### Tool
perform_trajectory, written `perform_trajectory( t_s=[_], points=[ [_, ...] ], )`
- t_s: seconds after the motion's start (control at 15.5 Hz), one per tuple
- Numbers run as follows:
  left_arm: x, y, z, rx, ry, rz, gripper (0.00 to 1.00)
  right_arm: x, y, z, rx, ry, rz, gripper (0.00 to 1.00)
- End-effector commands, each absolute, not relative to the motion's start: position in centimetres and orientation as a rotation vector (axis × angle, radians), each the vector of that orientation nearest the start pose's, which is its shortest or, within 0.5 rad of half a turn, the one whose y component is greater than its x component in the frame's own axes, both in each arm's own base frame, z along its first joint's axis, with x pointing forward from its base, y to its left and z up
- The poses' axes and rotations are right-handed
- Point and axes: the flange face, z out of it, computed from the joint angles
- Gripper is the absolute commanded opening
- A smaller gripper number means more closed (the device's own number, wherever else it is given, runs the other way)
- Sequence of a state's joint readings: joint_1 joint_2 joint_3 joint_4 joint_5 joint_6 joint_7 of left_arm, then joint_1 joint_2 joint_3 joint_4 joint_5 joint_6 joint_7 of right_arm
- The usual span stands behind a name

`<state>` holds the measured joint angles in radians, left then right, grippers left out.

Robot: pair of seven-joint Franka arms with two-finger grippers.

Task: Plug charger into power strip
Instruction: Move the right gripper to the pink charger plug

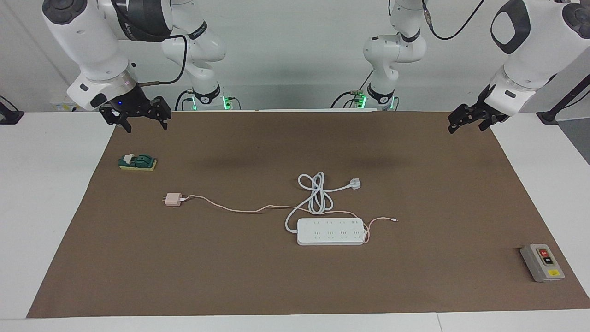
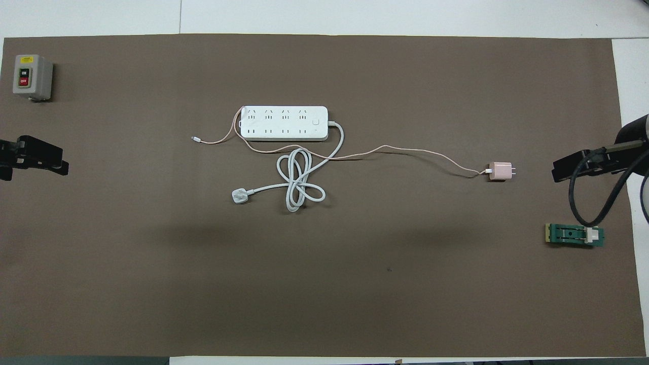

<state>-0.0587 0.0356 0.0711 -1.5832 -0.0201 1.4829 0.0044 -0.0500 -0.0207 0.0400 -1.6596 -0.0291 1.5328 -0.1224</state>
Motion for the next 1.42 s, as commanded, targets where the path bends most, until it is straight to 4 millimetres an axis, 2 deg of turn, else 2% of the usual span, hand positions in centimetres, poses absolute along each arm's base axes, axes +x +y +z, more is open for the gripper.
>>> perform_trajectory(
  t_s=[0.0,0.06,0.45,0.58,0.65,0.78,0.9,1.1,1.36],
  points=[
    [54.5,0.6,59.3,-3.162,-0.002,0.220,1.00,53.4,-0.6,59.2,-3.157,-0.188,0.158,1.00],
    [54.5,0.7,59.3,-3.162,-0.004,0.220,1.00,53.4,0.0,59.2,-3.157,-0.204,0.153,1.00],
    [54.5,0.6,59.3,-3.162,0.001,0.220,1.00,52.8,-0.6,59.8,-3.153,-0.218,0.156,1.00],
    [54.7,0.6,59.4,-3.162,-0.002,0.206,1.00,52.9,-1.1,59.6,-3.146,-0.153,0.152,1.00],
    [55.0,0.7,59.5,-3.164,-0.005,0.174,1.00,53.0,-2.0,58.9,-3.131,-0.003,0.165,1.00],
    [55.4,0.8,59.7,-3.166,-0.001,0.116,1.00,53.4,-4.7,56.6,-2.970,0.465,0.233,1.00],
    [55.4,0.8,59.7,-3.166,-0.003,0.113,1.00,54.8,-6.2,53.9,-2.860,0.786,0.291,1.00],
    [55.5,0.8,59.8,-3.166,-0.008,0.109,1.00,56.5,-9.0,48.8,-2.676,1.064,0.339,1.00],
    [55.3,-0.1,59.7,-3.165,0.021,0.119,1.00,58.2,-11.0,43.3,-2.409,1.365,0.397,1.00]
  ],
)
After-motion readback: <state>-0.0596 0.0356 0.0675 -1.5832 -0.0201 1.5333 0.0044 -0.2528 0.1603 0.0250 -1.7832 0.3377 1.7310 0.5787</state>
